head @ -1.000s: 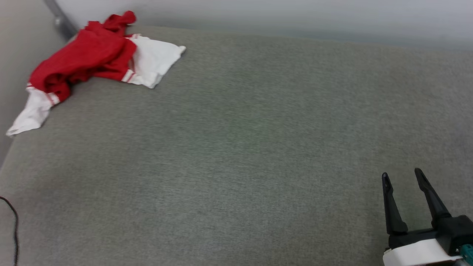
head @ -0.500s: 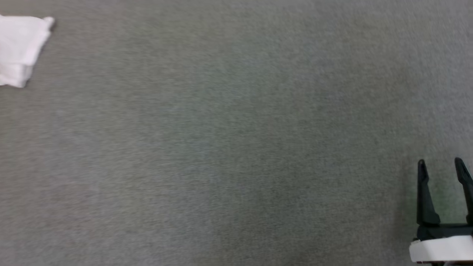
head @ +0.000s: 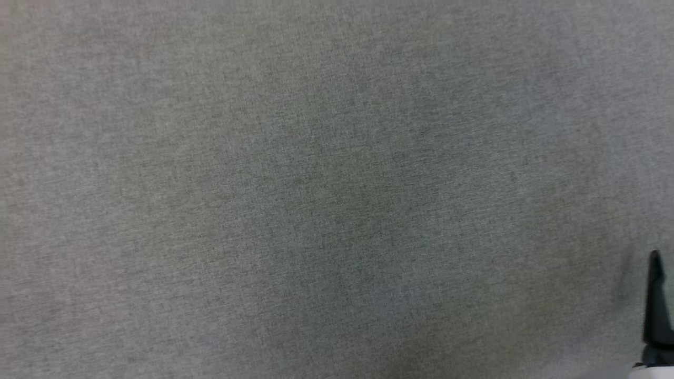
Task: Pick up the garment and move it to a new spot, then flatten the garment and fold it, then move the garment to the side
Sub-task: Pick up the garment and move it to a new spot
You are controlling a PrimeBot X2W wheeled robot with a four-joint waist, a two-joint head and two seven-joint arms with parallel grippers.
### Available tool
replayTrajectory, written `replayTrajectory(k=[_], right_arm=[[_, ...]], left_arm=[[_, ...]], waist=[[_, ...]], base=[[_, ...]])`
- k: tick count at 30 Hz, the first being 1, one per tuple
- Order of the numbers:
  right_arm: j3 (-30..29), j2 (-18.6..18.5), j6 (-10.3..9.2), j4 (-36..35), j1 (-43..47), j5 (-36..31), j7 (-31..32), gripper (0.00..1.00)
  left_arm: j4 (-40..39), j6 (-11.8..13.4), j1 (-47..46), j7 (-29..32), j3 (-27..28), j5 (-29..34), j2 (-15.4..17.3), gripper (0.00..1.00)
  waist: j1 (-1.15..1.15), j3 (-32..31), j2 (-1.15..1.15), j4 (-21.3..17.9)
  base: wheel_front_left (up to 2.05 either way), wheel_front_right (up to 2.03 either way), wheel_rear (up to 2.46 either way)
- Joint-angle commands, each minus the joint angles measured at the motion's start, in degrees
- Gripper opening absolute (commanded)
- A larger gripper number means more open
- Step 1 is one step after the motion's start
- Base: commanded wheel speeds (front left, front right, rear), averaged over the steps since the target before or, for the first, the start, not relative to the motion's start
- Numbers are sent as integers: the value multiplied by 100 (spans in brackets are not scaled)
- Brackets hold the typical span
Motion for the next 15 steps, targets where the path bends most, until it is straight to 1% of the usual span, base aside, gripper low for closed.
replayTrajectory(k=[1, 4, 7, 8, 10, 13, 15], right_arm=[[-102, 7, -8, -120, -5, 26, -12, 100], [-319, 10, -8, -333, -21, 70, -12, 100], [-473, 9, -8, -464, 13, 113, -12, 100], [-503, 8, -8, -512, 9, 131, -12, 100], [-515, 9, -8, -626, 9, 95, -13, 100], [-524, 8, -8, -767, 45, 102, -12, 100], [-558, 8, -8, -832, 63, 85, -12, 100]], left_arm=[[16, 21, -238, 89, -70, 70, 10, 100], [100, 52, -570, 313, -160, 117, -128, 100], [182, 113, -820, 435, -274, 210, -178, 100], [216, 100, -871, 518, -313, 222, -217, 100], [314, 163, -938, 584, -341, 217, -313, 100], [400, 205, -1032, 622, -397, 249, -370, 100], [507, 220, -1063, 790, -423, 203, -518, 100]], waist=[[-1, 136, 0, -1], [-1, 321, 0, 71], [-1, 446, 0, 106], [-1, 492, 0, 110], [-1, 577, 0, 137], [-1, 700, 0, 150], [-1, 784, 0, 181]], base=[[0, 0, 0], [0, 0, 0], [0, 0, 0], [0, 0, 0], [0, 0, 0], [0, 0, 0], [0, 0, 0]])
